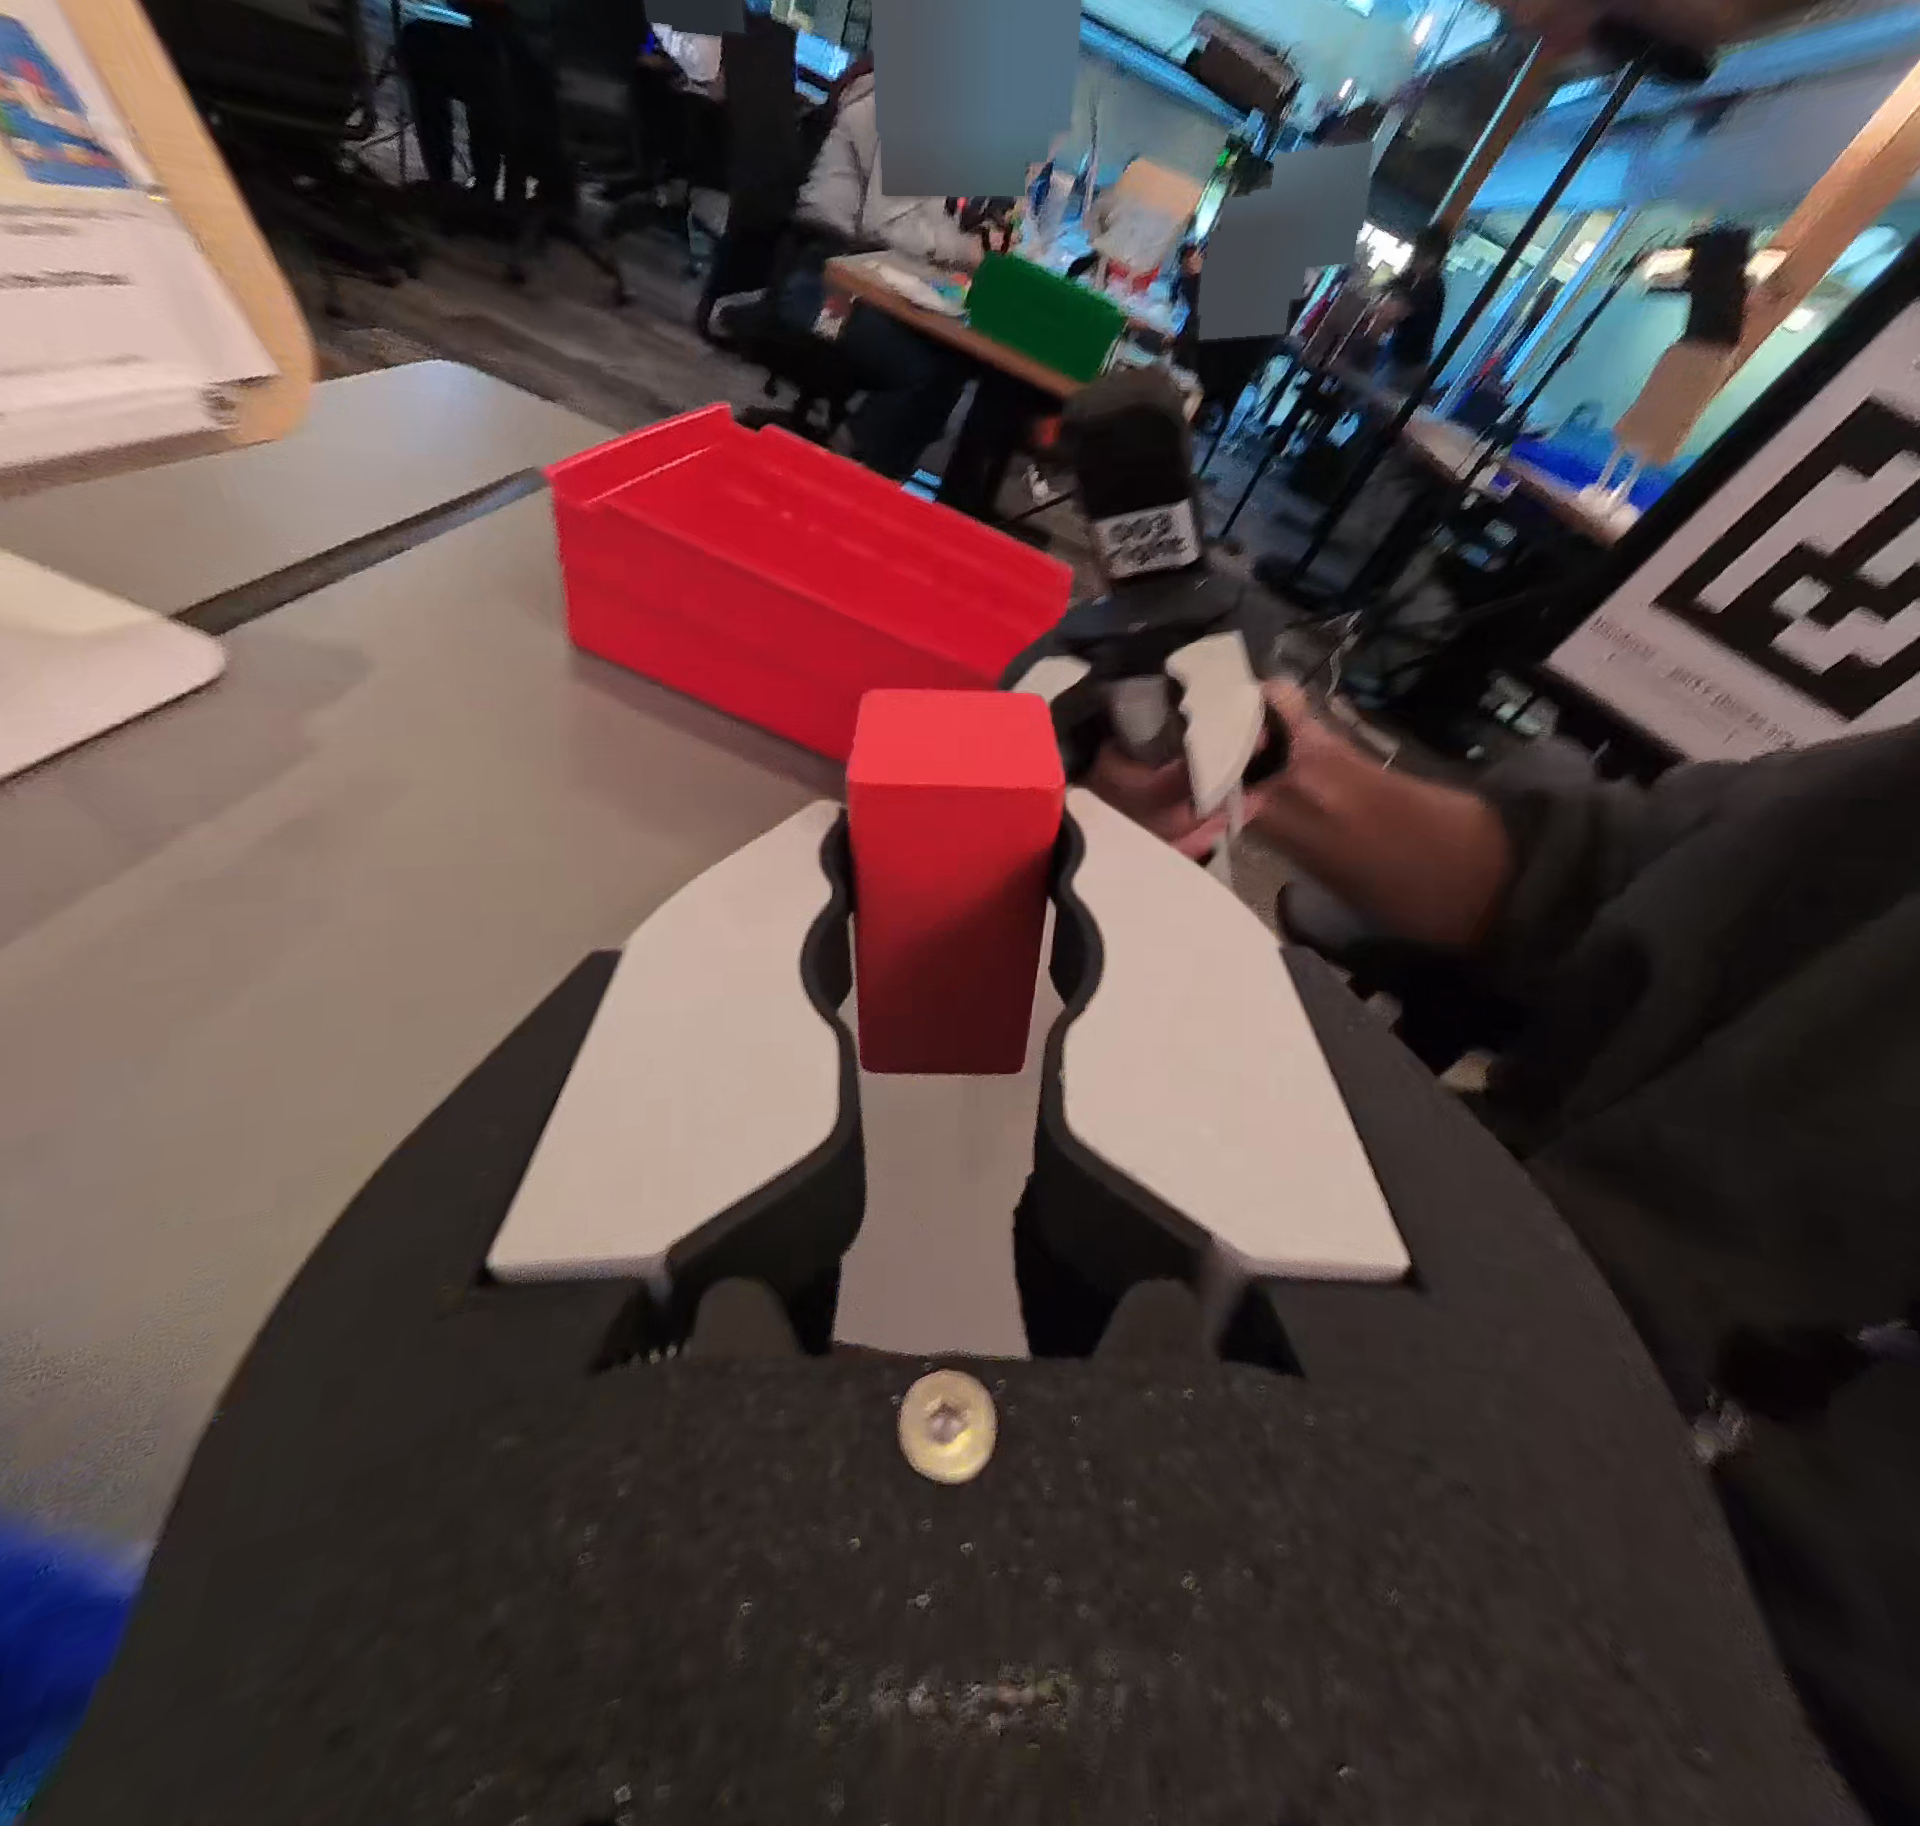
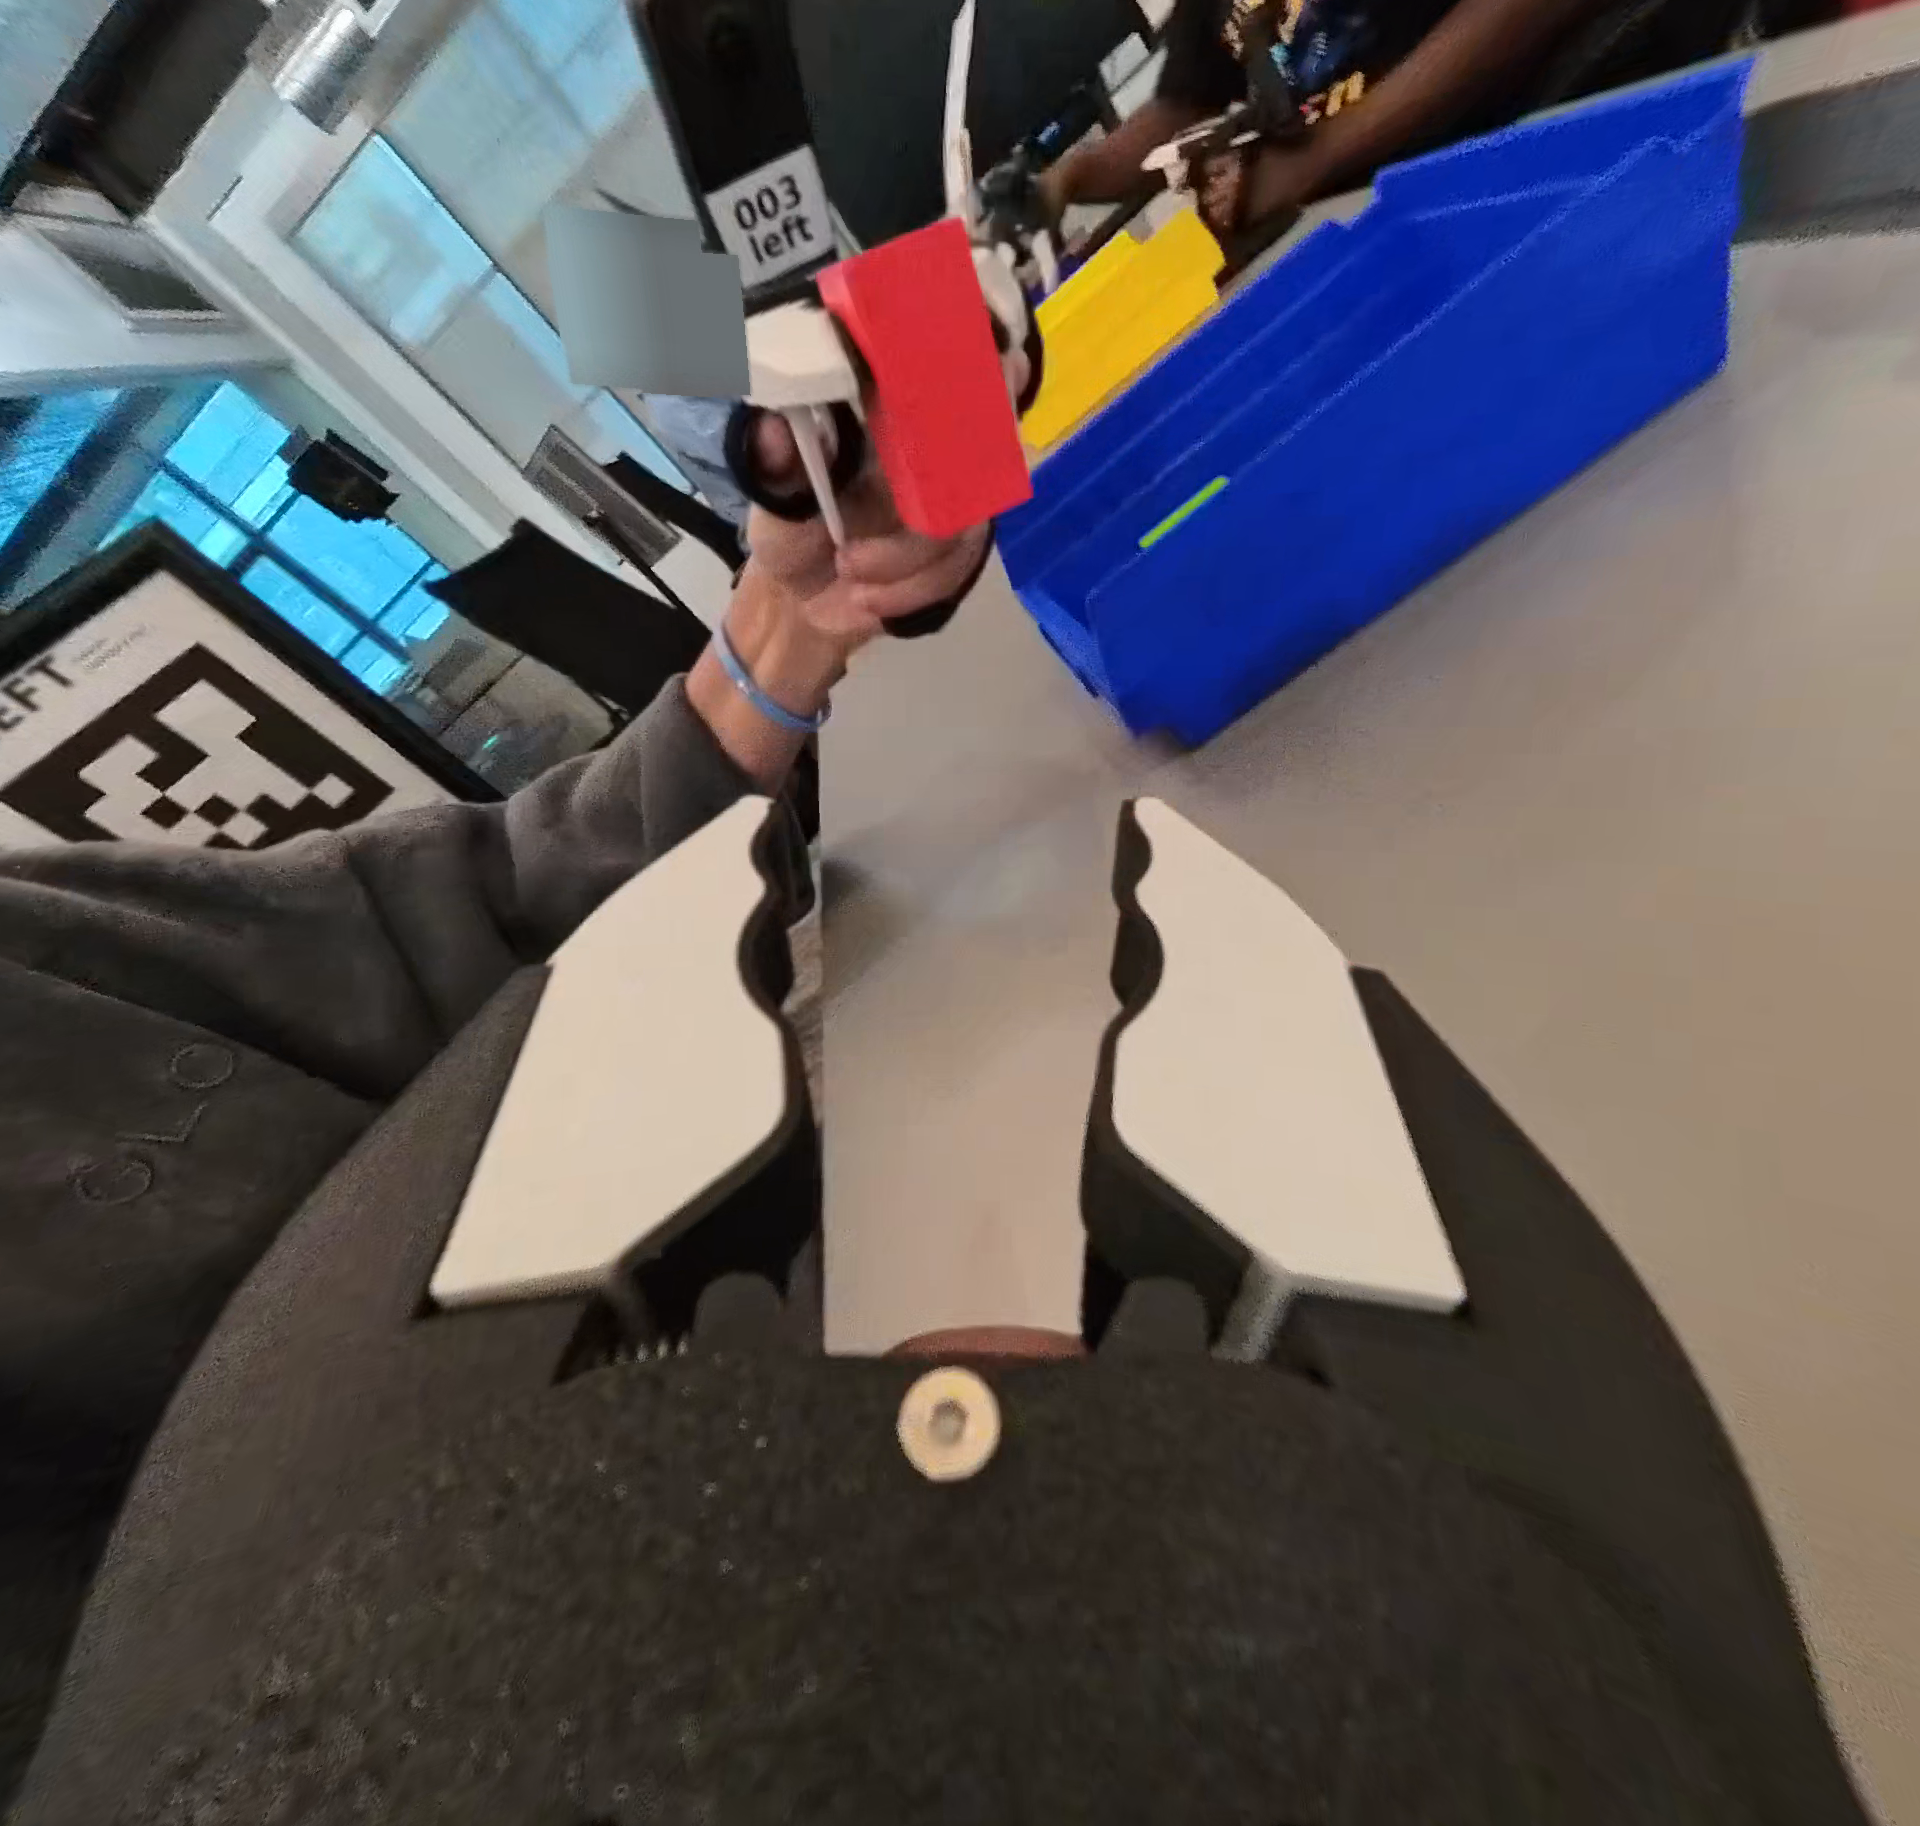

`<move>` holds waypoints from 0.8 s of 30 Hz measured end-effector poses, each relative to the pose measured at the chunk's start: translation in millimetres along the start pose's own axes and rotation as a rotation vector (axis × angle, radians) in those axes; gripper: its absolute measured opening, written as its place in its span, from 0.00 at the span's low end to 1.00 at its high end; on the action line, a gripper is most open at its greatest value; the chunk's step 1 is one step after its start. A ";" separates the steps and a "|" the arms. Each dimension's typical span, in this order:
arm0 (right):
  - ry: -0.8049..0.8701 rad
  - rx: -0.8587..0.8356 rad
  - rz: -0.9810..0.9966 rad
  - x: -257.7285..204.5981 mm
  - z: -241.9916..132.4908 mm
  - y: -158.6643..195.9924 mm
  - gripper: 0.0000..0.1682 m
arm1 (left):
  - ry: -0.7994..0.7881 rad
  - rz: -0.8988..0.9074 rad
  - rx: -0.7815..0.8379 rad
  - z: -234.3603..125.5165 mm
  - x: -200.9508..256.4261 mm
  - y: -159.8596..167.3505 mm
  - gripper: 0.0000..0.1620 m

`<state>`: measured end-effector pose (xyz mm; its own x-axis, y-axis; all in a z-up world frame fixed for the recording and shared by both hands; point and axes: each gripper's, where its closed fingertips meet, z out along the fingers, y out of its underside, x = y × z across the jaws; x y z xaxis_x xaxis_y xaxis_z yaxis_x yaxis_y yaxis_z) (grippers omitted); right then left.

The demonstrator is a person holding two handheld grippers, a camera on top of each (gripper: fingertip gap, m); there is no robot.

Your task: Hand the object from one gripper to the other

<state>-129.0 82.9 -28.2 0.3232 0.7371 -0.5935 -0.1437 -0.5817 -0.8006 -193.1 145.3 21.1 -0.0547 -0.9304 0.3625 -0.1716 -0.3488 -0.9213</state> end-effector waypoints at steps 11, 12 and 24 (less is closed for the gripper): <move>-0.079 0.054 -0.150 10.6 28.0 -32.8 0.21 | 0.157 -0.157 0.045 88.5 17.3 5.6 0.21; -0.073 0.048 -0.159 12.9 25.1 -31.1 0.21 | 0.166 -0.164 0.045 91.1 17.0 7.3 0.21; 0.208 -0.004 -0.228 33.1 -30.9 -51.1 0.21 | -0.207 -0.202 0.038 38.4 16.5 95.1 0.33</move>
<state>-82.0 126.4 -4.3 0.5315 0.7624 -0.3691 -0.0425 -0.4112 -0.9105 -172.6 92.5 -65.9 0.1795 -0.8432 0.5067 -0.1216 -0.5301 -0.8392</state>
